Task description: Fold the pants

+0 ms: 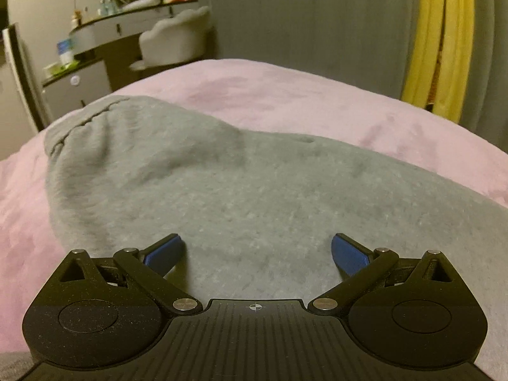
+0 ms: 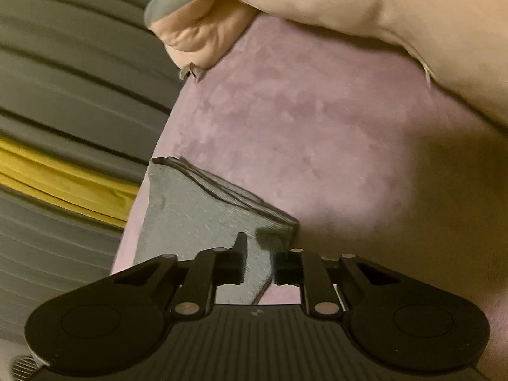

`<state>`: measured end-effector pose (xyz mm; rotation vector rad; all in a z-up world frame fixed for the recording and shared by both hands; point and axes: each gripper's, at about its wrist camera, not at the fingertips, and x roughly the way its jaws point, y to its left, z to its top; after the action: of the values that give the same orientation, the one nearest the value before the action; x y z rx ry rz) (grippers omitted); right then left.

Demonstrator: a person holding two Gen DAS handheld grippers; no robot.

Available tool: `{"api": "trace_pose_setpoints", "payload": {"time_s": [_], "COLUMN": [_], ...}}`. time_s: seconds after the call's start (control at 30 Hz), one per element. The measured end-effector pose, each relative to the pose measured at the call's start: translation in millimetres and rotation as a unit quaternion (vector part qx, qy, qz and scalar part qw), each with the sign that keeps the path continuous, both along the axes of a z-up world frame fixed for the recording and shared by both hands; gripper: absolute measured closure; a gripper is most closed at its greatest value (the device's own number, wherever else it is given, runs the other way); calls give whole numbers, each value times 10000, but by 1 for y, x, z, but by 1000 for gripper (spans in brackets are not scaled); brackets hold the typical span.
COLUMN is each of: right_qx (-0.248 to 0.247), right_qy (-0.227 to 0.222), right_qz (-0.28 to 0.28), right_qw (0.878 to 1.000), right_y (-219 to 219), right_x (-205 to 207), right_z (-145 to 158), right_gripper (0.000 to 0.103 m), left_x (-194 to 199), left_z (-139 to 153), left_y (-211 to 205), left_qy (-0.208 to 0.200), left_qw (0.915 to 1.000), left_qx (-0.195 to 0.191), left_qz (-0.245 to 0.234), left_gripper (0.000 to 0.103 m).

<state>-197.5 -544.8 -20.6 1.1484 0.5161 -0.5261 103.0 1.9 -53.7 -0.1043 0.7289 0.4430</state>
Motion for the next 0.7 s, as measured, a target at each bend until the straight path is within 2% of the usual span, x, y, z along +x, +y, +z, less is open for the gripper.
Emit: {"api": "trace_pose_setpoints", "payload": {"time_s": [0.03, 0.07, 0.1, 0.13, 0.2, 0.27, 0.37, 0.4, 0.43, 0.47, 0.5, 0.53, 0.63, 0.7], "right_qx": [83, 129, 101, 81, 112, 106, 87, 104, 134, 197, 210, 134, -171, -165], "right_qy": [75, 183, 346, 308, 147, 75, -124, -180, -319, -317, -261, -250, -138, -89], "right_qz": [-16, -16, -4, -13, -93, -29, 44, 8, 6, 5, 32, 134, 244, 189], "right_qw": [9999, 9997, 9993, 9995, 9998, 9999, 9999, 9998, 9994, 9993, 9994, 9995, 9995, 9996], "right_y": [-1, -1, 0, -1, -5, -6, -5, -7, -8, -9, -8, -5, 2, 2], "right_x": [3, 4, 4, -1, -6, -4, 2, 4, 7, 10, 13, 15, 22, 25], "right_z": [-2, 1, 2, 4, 1, -3, -3, -3, -4, -5, -5, -3, -2, -4], "right_gripper": [85, 69, 68, 67, 57, 51, 45, 45, 51, 70, 80, 84, 82, 81], "left_x": [0, -3, -3, -6, -9, -16, -22, -23, -26, -28, -32, -34, -39, -38], "left_z": [1, 3, 7, 11, 22, 30, 36, 37, 39, 41, 43, 45, 45, 43], "left_y": [-1, -2, 2, 3, 14, 24, 43, 46, 49, 52, 51, 52, 53, 54], "left_qy": [29, 34, 10, -51, -171, -256, -284, -264, -263, -289, -323, -358, -435, -380], "left_qw": [10000, 10000, 9999, 9997, 9993, 9994, 9992, 9989, 9984, 9980, 9979, 9979, 9978, 9976], "left_qx": [15, 61, 121, 225, 328, 223, -175, -296, -398, -470, -487, -479, -471, -547], "left_qz": [-2, -10, -11, 2, 42, 97, 233, 268, 291, 293, 274, 232, 139, 161], "left_gripper": [0, 0, 0, 0, 0, 0, 0, 0, 0, 0, 0, 0, 0, 0]}}
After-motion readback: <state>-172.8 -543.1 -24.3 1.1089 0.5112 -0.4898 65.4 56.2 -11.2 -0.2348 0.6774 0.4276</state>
